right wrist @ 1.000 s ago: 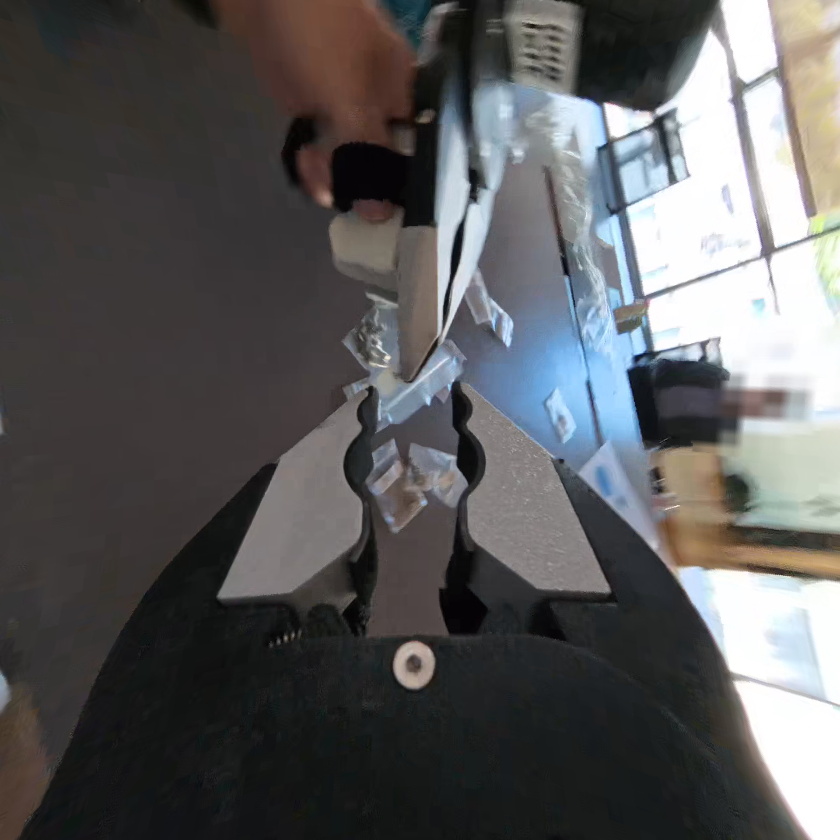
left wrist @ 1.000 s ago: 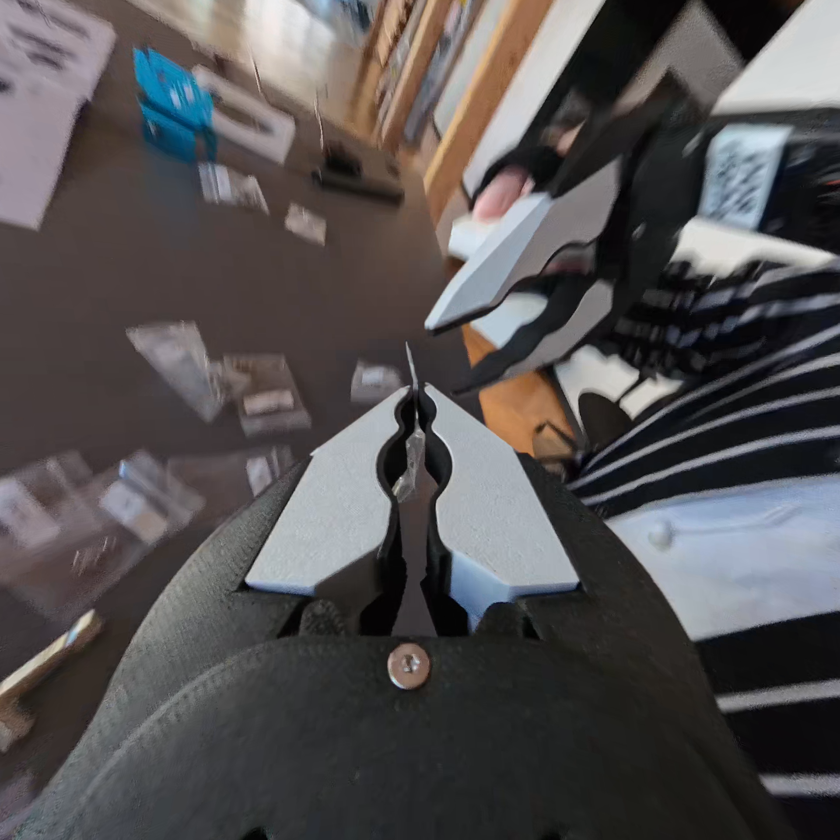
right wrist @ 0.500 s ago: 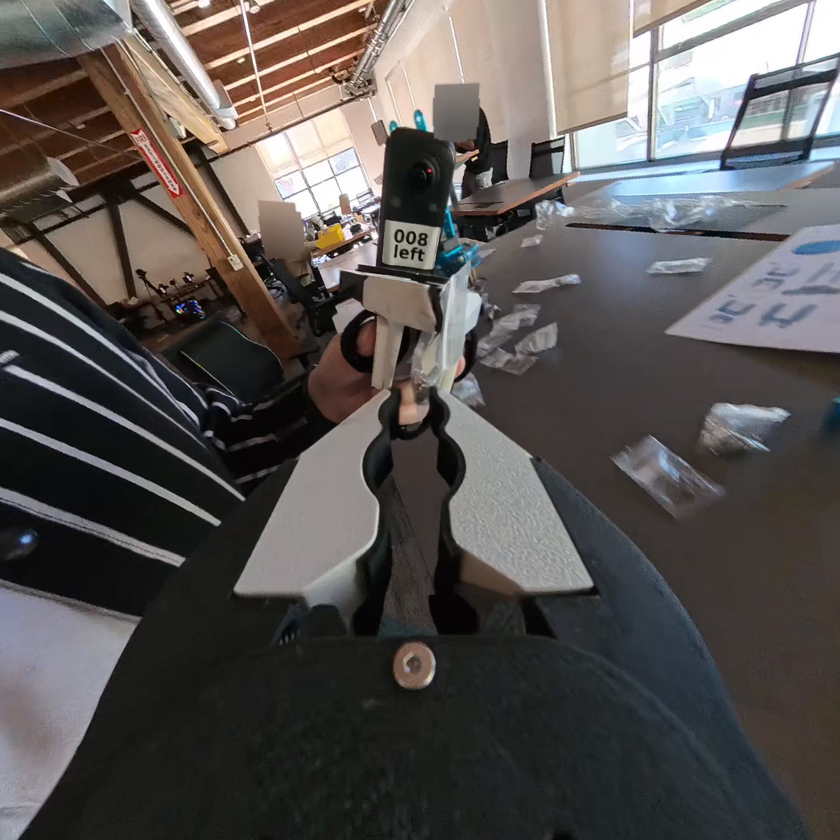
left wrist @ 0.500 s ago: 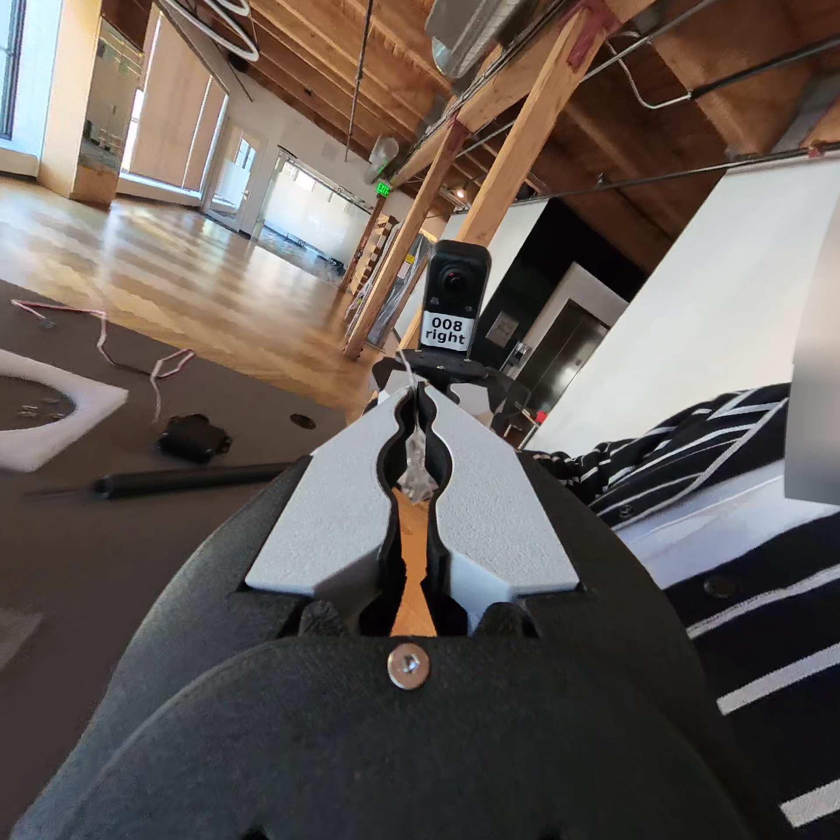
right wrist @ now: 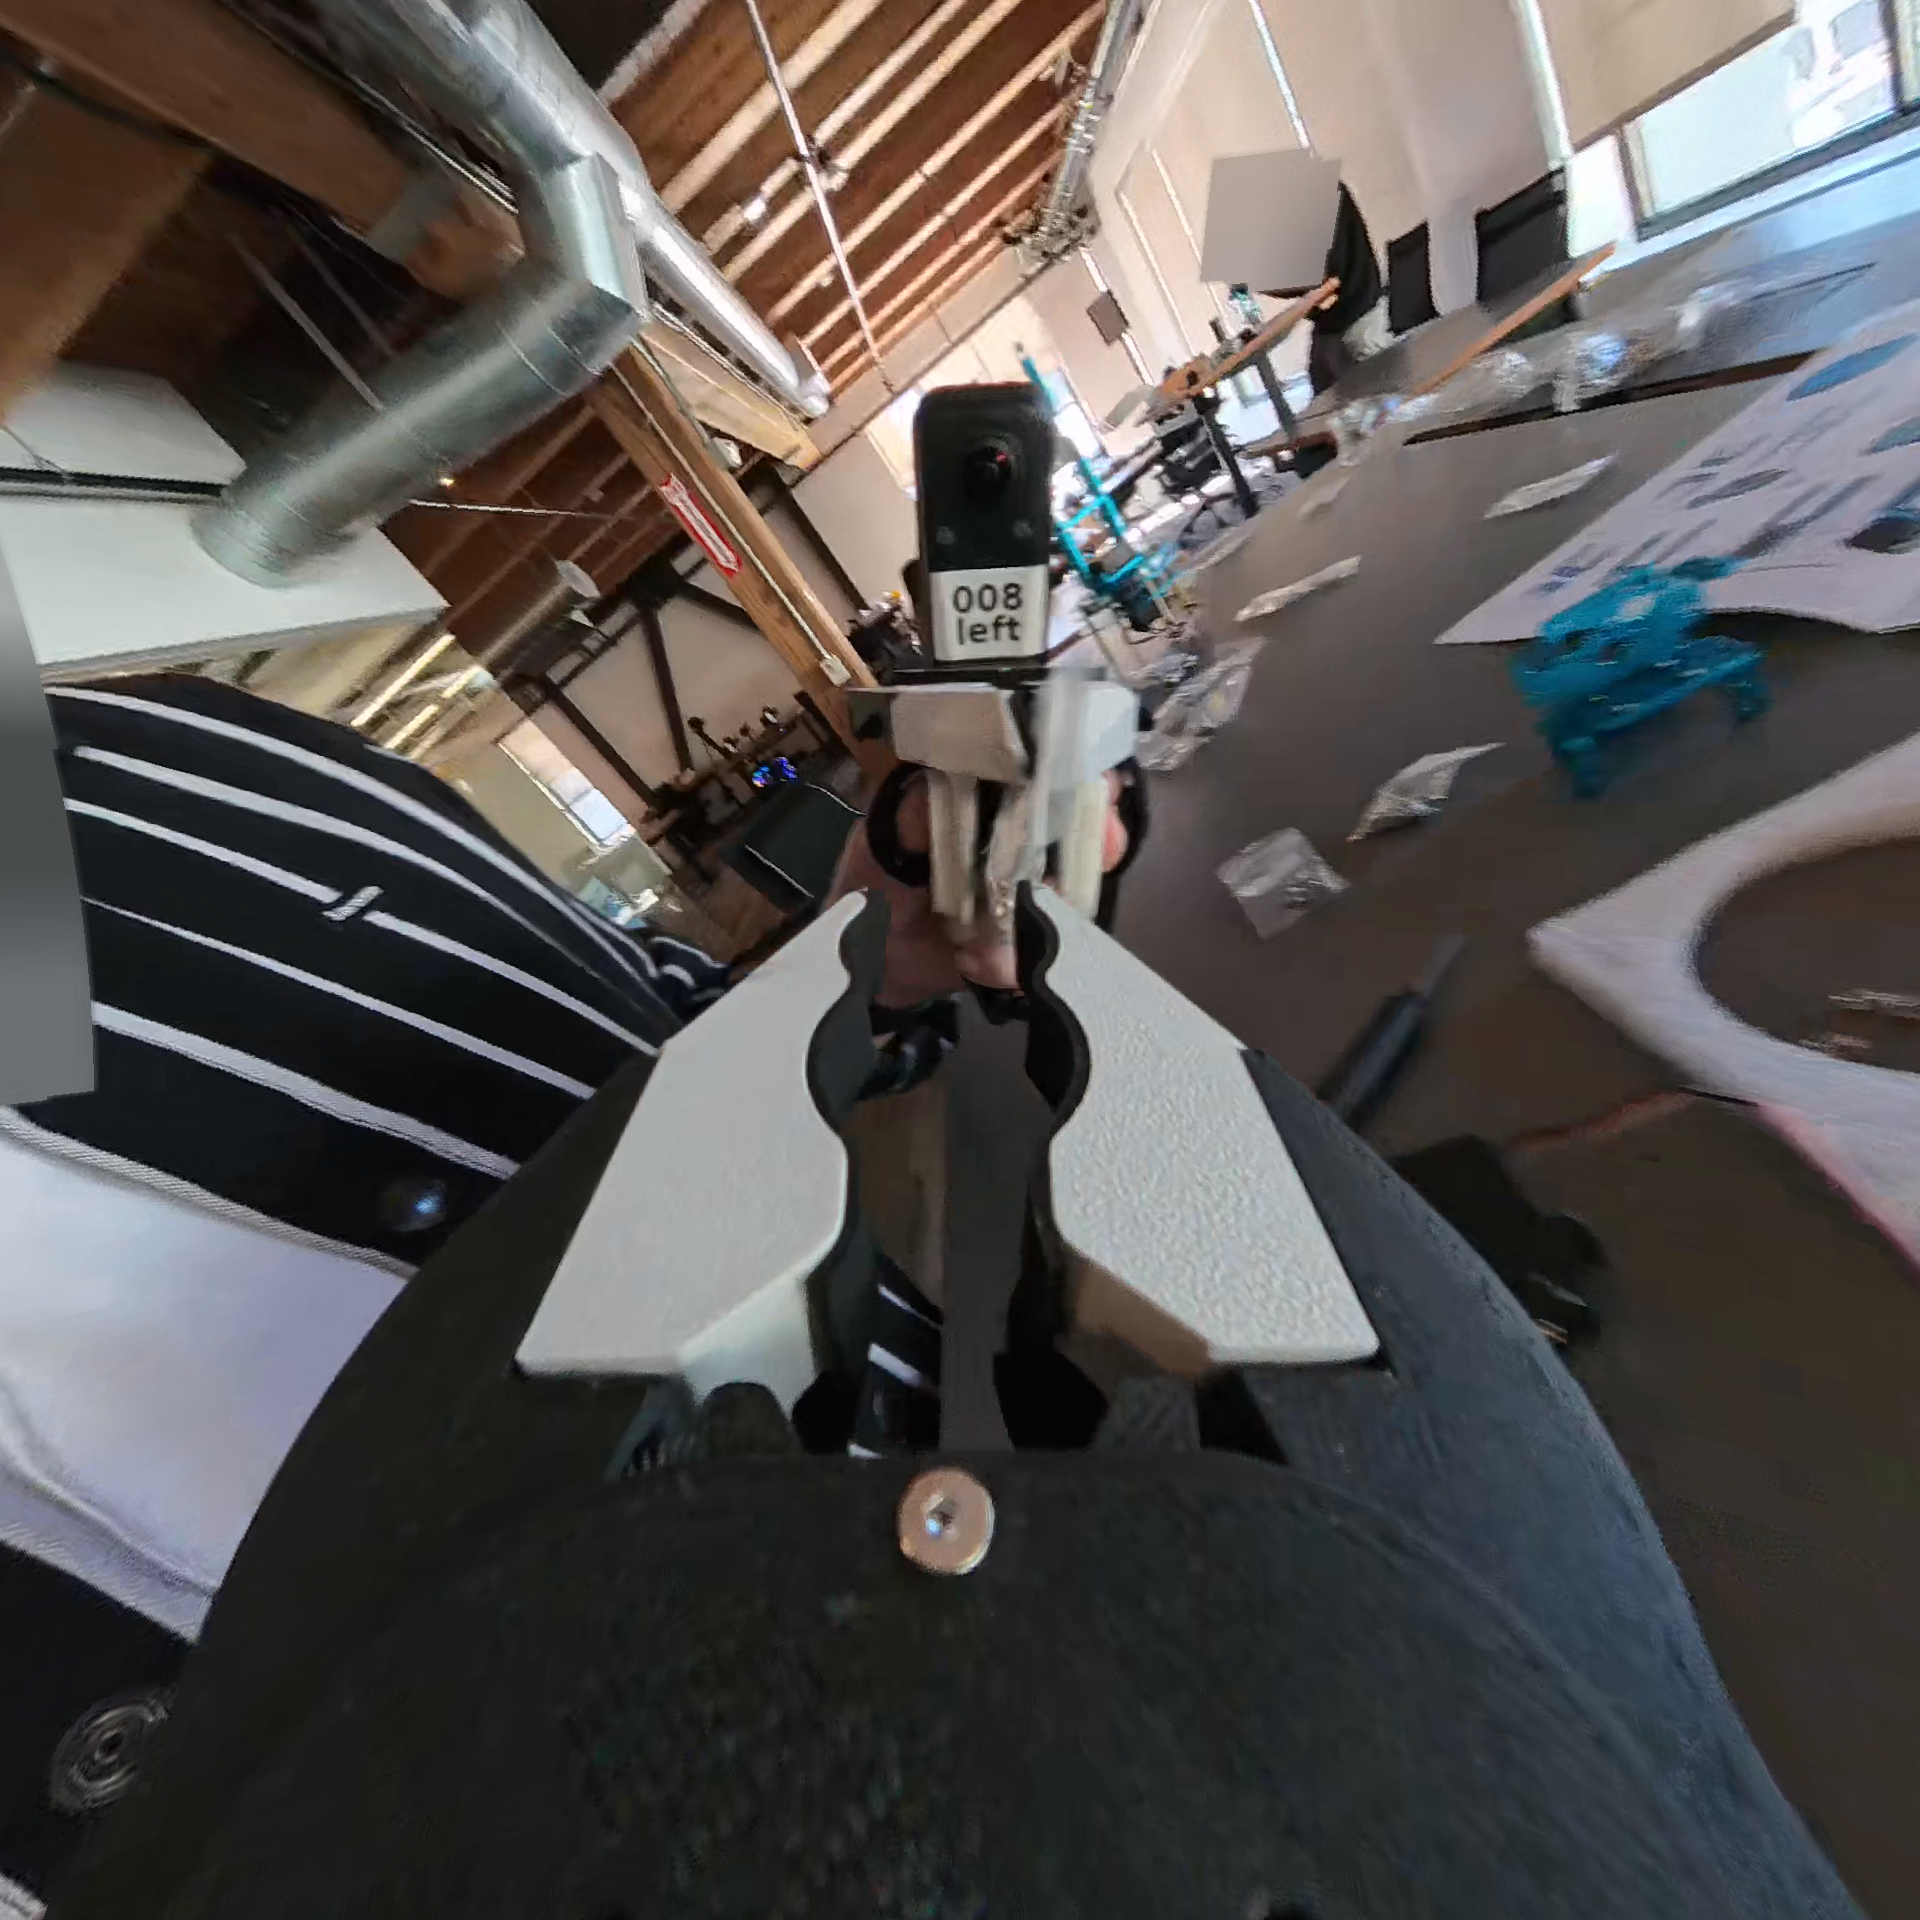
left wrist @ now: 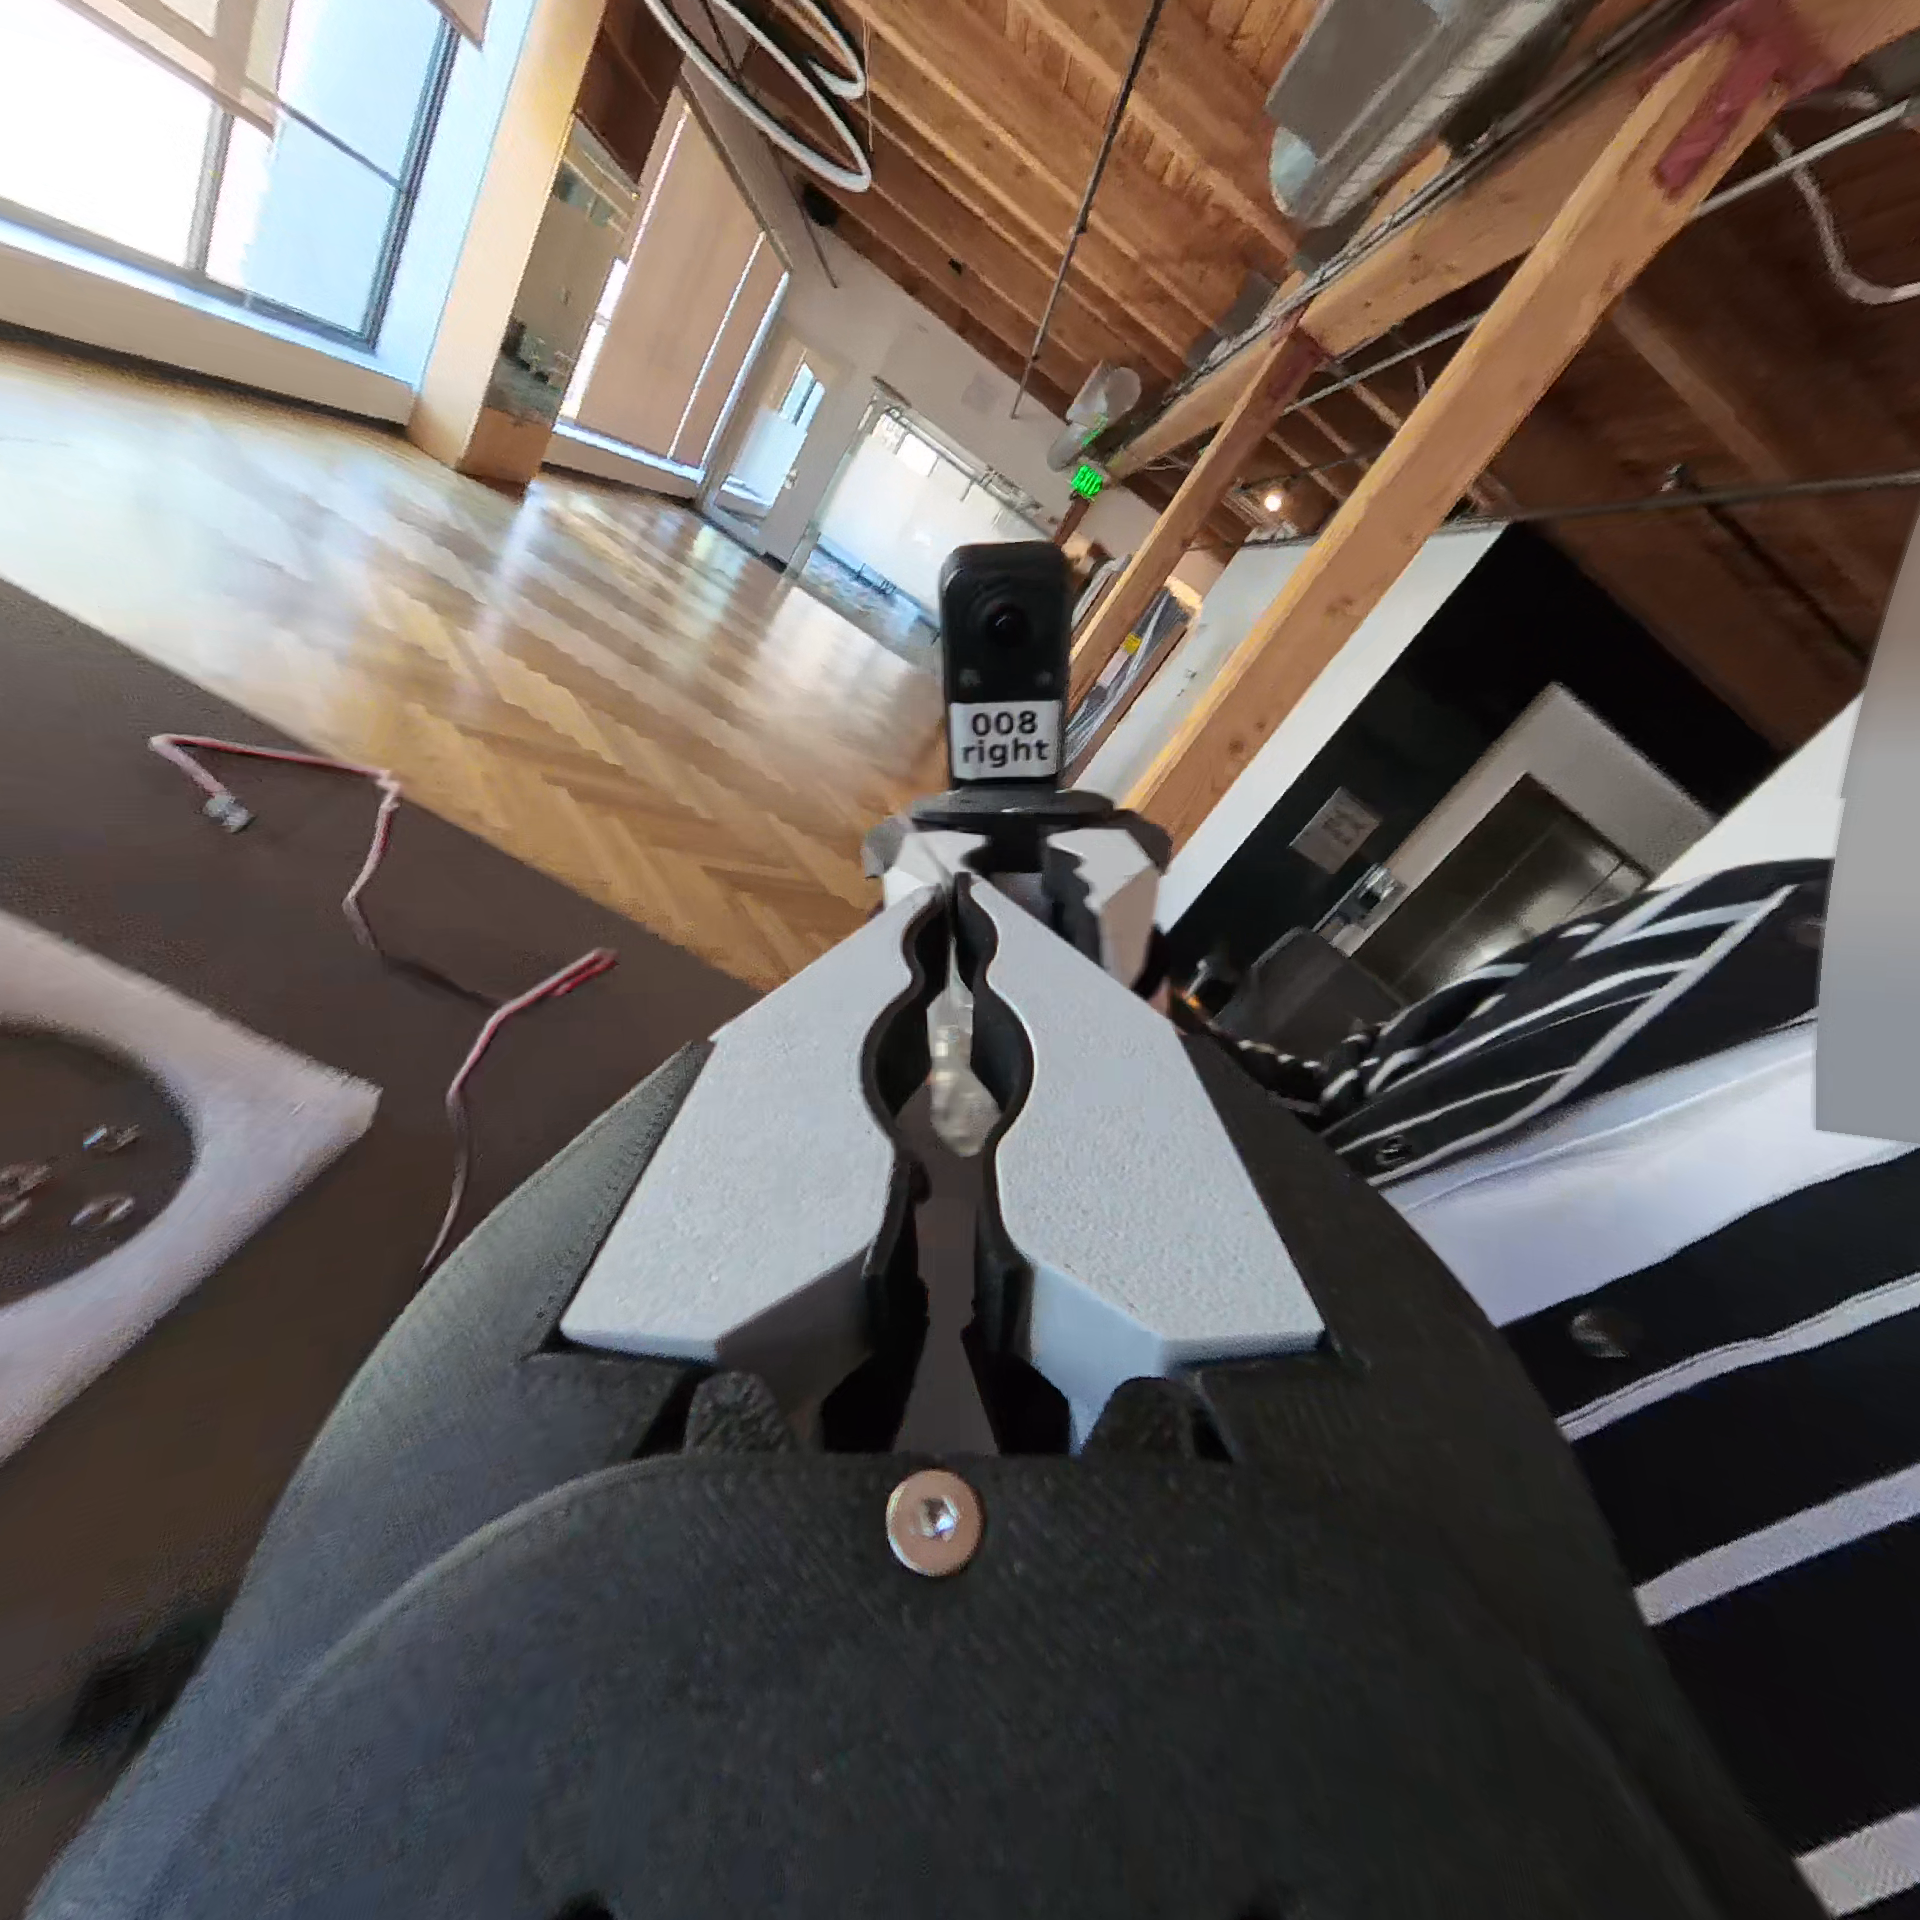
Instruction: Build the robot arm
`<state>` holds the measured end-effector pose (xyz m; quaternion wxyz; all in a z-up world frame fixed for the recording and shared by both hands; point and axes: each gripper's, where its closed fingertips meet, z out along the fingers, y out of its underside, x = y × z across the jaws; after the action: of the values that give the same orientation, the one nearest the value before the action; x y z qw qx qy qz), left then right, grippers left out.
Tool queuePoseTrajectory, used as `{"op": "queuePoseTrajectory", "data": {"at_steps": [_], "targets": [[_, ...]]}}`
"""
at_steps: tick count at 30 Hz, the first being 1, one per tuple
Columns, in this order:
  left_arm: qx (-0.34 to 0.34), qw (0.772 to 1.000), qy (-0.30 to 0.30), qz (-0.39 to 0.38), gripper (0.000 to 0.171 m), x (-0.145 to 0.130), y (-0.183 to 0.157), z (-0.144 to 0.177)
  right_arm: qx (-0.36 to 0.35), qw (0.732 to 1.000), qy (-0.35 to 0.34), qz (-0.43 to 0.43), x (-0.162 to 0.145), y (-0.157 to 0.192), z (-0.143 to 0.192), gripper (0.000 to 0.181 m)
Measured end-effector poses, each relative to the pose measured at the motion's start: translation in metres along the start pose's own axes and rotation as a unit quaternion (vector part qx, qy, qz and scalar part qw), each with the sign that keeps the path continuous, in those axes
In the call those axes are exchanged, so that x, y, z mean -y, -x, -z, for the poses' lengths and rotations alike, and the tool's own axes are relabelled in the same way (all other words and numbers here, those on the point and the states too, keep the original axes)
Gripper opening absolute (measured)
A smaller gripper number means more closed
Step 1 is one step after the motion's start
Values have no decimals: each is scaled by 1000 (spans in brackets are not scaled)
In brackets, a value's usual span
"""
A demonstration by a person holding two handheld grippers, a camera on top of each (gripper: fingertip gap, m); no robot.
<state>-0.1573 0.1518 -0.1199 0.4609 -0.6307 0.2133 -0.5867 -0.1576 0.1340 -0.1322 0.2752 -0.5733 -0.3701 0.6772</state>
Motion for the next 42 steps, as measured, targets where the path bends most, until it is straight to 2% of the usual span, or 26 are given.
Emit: {"op": "queuePoseTrajectory", "data": {"at_steps": [2,3,6,9,12,14,15,16,18,21,24,26,29,31,33,36,39,42], "targets": [[3,1000,-11,4,0,7,3,-24,-1,1000,-5,-3,17,-12,25,16],[17,1000,-10,-8,0,7,7,-36,8,1000,3,-5,21,-18,36,0],[55,998,-13,-20,0,5,18,-71,42,998,50,-8,25,-37,68,0],[116,992,-50,-29,0,1,22,-104,104,990,98,3,28,-42,103,0],[185,976,-99,-54,0,-6,24,-134,135,981,139,10,28,-52,135,0],[213,968,-127,-43,0,-6,26,-150,146,977,155,-16,31,-57,147,11],[212,967,-134,-34,0,-6,24,-157,167,973,157,-28,35,-54,151,10],[220,965,-141,-30,0,-5,23,-161,192,969,154,-34,39,-51,154,0],[251,956,-150,-36,0,-5,23,-163,216,964,153,-32,41,-53,154,0],[283,944,-165,-41,0,-5,25,-156,238,951,194,-26,26,-60,146,0],[301,936,-178,-42,0,-3,34,-141,249,952,172,-49,30,-71,137,2],[308,932,-187,-38,0,-1,44,-131,243,956,146,-74,39,-85,132,21],[342,919,-194,-28,0,1,71,-116,250,954,133,-96,46,-101,125,24],[336,919,-205,-9,0,6,81,-116,253,949,149,-119,47,-107,117,19],[344,916,-207,-10,0,11,91,-116,251,944,175,-120,46,-116,108,0],[361,910,-203,-11,0,19,113,-116,281,930,206,-115,50,-128,102,0],[374,901,-222,6,0,31,132,-116,292,927,208,-110,63,-151,98,0],[393,891,-229,15,0,42,149,-116,287,932,190,-114,83,-178,95,26]]}}
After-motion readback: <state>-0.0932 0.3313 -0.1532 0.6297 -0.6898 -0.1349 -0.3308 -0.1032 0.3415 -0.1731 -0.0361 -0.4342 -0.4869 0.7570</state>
